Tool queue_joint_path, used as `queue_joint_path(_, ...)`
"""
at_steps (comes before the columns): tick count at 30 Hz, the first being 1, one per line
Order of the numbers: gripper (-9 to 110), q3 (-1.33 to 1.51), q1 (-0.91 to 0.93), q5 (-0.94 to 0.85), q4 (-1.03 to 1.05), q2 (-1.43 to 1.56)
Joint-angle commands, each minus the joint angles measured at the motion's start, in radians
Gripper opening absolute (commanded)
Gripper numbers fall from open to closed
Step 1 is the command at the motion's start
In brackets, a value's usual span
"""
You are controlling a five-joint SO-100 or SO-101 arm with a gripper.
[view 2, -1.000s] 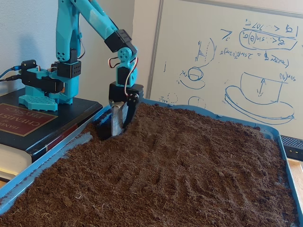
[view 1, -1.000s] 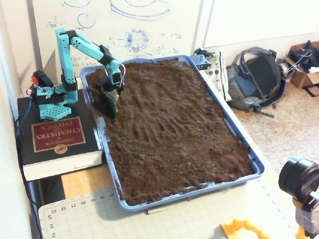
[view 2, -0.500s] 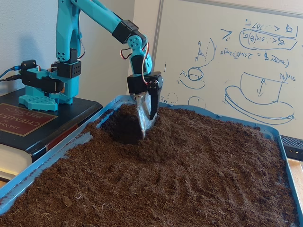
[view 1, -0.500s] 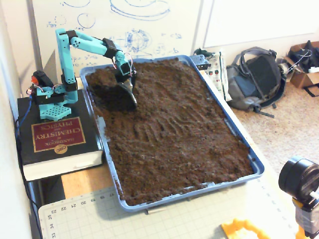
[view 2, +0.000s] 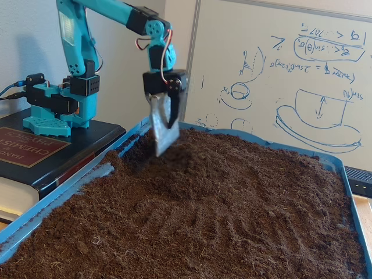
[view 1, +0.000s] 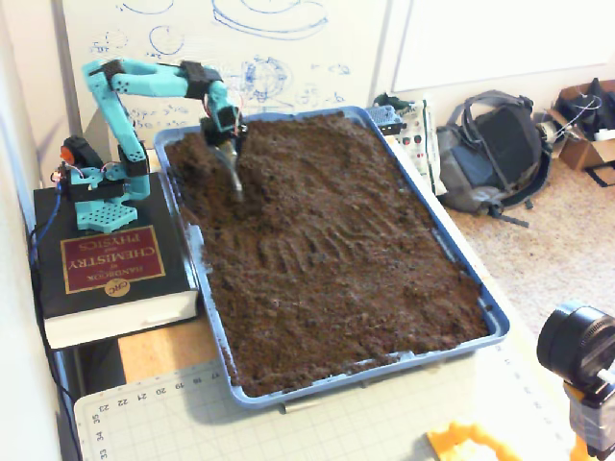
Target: Build a berm.
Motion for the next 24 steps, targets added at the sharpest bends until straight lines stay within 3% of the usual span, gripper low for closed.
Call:
queue_joint_path(1, 0, -0.006, -0.041, 0.008, 0.103, 0.129)
queue_joint_path(9, 0, -0.018, -0.216, 0.172, 0.103, 0.164)
queue_joint_path(16, 0, -0.018, -0.321, 0.219, 0.095, -0.006)
queue_joint_path(24, 0, -0.005, -0.345, 0.224, -0.199, -0.146)
